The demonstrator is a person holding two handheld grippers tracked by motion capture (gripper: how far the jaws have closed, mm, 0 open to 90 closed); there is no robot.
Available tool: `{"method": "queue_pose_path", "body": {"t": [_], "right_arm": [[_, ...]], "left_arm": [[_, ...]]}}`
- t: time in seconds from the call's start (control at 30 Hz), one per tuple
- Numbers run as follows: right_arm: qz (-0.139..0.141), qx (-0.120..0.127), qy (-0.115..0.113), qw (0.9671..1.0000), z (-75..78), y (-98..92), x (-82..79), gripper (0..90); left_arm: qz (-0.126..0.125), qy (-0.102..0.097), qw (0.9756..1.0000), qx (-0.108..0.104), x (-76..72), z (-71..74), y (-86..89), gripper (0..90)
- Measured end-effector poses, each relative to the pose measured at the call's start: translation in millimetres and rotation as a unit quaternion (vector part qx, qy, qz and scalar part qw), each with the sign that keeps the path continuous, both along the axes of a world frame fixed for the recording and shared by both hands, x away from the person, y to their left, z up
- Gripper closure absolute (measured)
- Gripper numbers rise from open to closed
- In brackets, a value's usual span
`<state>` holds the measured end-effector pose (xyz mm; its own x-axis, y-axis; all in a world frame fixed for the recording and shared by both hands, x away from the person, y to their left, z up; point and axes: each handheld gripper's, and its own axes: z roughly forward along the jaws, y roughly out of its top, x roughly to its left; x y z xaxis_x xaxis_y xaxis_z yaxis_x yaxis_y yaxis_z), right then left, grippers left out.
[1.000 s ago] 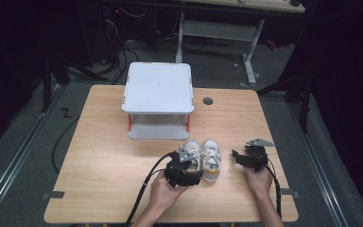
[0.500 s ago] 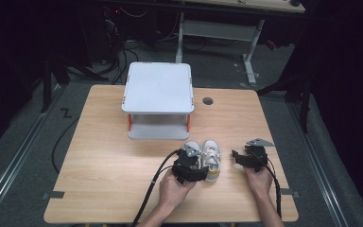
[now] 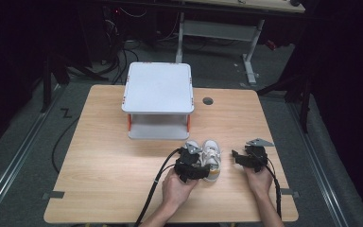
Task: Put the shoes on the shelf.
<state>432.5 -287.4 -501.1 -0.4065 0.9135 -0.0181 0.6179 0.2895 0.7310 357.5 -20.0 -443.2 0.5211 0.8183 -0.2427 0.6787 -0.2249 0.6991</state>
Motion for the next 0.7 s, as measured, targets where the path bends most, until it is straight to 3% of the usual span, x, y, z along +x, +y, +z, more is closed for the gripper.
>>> {"method": "queue_pose_path", "body": {"t": [0.37,0.5,0.63,0.7], "right_arm": [[0.0,0.0,0.0,1.0,0.0,0.3,-0.3,35.4],[0.0,0.0,0.0,1.0,0.0,0.4,-0.4,35.4],[0.0,0.0,0.0,1.0,0.0,0.6,-0.6,35.2],[0.0,0.0,0.0,1.0,0.0,0.8,-0.7,35.2]], "left_arm": [[0.004,0.006,1.0,0.0,3.2,2.0,-1.5,42.1],[0.009,-0.006,0.9998,0.017,3.1,2.8,-5.4,44.3],[0.015,-0.029,0.9981,0.052,0.2,1.8,-11.3,47.7],[0.016,-0.031,0.9978,0.057,-0.1,1.6,-12.3,48.1]]}}
